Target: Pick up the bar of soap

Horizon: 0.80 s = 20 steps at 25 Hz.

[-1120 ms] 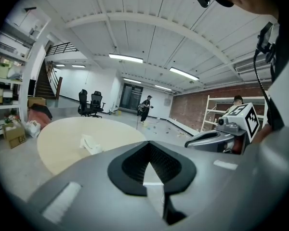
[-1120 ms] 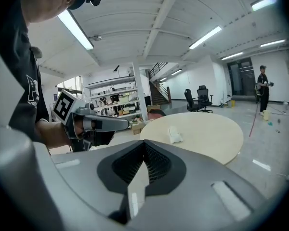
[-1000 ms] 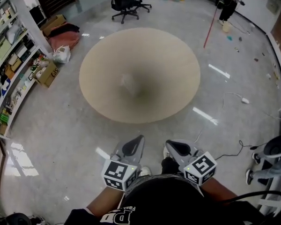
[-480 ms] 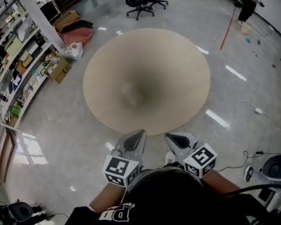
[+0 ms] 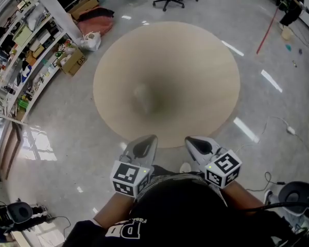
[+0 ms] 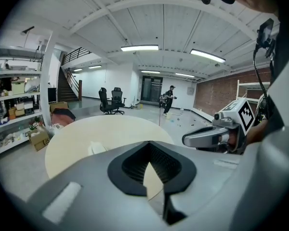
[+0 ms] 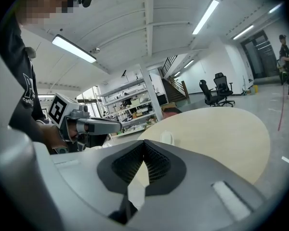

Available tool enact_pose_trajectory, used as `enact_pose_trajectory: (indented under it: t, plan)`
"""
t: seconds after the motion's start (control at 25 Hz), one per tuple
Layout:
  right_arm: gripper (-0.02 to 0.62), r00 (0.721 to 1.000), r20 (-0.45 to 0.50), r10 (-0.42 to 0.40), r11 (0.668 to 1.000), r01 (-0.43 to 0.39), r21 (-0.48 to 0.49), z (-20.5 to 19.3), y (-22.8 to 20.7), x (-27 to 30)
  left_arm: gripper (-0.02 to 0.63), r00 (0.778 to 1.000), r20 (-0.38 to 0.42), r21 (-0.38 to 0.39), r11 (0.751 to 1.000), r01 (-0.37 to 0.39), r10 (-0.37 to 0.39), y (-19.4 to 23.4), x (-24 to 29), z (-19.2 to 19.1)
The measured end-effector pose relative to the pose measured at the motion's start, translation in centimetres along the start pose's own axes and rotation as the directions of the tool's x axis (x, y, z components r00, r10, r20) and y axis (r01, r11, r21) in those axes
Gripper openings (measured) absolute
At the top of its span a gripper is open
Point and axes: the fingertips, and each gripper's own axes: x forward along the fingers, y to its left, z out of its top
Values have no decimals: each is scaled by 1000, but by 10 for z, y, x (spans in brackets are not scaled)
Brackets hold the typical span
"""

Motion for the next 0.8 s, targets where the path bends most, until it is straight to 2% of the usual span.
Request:
enact_pose_trajectory:
  t: [0.16, 0.36, 0.56, 0.68, 0.8]
  plan:
    - [5, 1000, -31, 4, 1000, -4, 6, -4, -3, 18, 8, 1000, 7, -5, 1000, -3, 3, 16, 1, 9]
    - [5, 999, -46, -16, 1000, 16, 0, 5, 1, 62, 8, 1000, 12, -25, 1000, 8, -8, 64, 2, 10]
    - [5, 994, -72, -80, 997, 78, -29, 20, -15, 105, 8, 999, -16, -31, 998, 48, -49, 111, 22, 6]
    - [12, 986, -129, -104, 993, 94, -78, 26, -29, 153, 8, 999, -6, -47, 997, 53, -53, 156, 32, 11]
    - [44, 964, -226, -144, 985, 118, -123, 8, -39, 194, 8, 997, -8, -65, 995, 72, -73, 184, 28, 2]
